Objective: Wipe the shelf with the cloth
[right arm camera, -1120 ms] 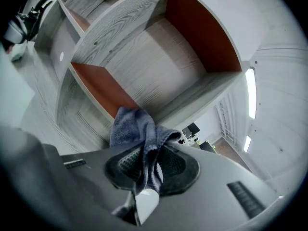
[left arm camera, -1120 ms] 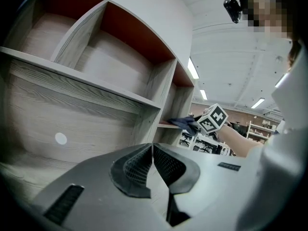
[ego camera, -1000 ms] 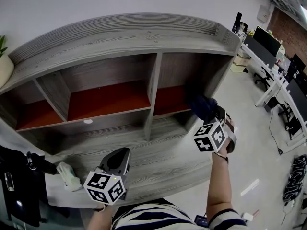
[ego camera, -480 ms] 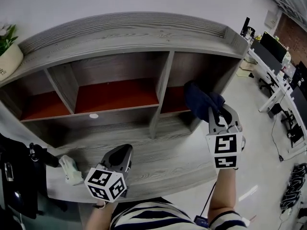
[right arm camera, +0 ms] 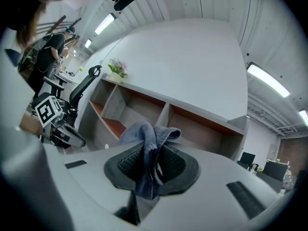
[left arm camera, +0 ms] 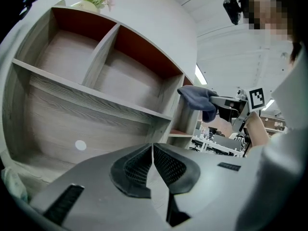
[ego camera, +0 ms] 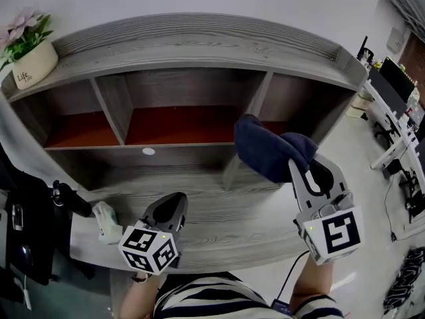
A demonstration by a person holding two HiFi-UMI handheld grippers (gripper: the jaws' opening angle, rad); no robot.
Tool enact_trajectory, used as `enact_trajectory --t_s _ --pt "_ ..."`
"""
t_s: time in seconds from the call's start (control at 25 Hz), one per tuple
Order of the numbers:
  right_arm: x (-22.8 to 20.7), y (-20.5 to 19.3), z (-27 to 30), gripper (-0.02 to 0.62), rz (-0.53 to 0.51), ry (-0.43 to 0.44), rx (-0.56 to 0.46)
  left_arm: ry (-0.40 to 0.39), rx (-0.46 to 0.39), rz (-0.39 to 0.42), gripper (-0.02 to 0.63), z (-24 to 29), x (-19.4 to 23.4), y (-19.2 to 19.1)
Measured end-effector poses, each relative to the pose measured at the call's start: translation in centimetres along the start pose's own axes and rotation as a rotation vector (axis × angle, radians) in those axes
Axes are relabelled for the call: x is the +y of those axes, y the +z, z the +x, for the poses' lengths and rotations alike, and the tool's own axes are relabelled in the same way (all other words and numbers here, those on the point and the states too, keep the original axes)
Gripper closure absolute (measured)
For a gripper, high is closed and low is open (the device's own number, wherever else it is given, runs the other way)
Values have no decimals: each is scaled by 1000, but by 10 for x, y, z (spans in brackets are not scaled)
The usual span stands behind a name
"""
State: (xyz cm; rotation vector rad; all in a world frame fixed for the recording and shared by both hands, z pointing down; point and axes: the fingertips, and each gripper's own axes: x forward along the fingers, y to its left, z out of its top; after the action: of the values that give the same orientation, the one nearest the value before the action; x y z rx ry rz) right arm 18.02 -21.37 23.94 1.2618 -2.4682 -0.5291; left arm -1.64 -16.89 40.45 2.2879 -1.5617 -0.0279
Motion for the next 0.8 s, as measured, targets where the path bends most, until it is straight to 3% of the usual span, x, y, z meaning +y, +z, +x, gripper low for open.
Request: enact_trajectory --t_s 0.4,0.68,0.8 --pt "52 27 56 522 40 110 -84 111 -63 0 581 -31 31 22" --pt "104 50 113 520 26 154 -103 165 -66 -10 581 -51 41 17" --pt "119 55 138 521 -3 133 -111 187 -69 -19 581 -59 46 14"
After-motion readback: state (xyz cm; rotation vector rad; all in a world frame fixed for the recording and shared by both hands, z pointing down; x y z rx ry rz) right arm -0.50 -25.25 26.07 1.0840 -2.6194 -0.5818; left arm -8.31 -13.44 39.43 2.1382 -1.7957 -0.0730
